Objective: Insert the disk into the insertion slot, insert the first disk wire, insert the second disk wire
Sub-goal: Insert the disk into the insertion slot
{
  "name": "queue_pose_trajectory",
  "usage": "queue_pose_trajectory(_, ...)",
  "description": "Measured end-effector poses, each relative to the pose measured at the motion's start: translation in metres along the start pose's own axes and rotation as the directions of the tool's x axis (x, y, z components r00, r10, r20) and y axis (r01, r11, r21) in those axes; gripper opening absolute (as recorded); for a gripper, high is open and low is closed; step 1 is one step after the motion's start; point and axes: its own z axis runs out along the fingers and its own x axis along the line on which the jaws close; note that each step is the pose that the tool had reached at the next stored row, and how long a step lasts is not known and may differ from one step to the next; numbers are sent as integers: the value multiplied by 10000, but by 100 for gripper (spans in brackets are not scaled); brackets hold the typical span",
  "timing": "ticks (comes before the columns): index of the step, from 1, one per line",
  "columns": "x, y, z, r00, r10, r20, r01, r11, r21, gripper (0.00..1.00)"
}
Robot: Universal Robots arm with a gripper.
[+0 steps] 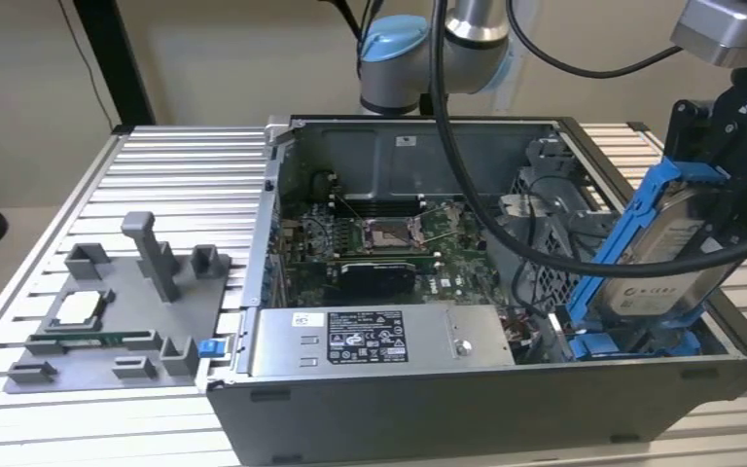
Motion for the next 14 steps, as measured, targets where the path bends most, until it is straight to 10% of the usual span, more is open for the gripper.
queue_pose_trajectory(14, -29, -4, 140, 9999, 96, 97, -96, 9999, 44, 0)
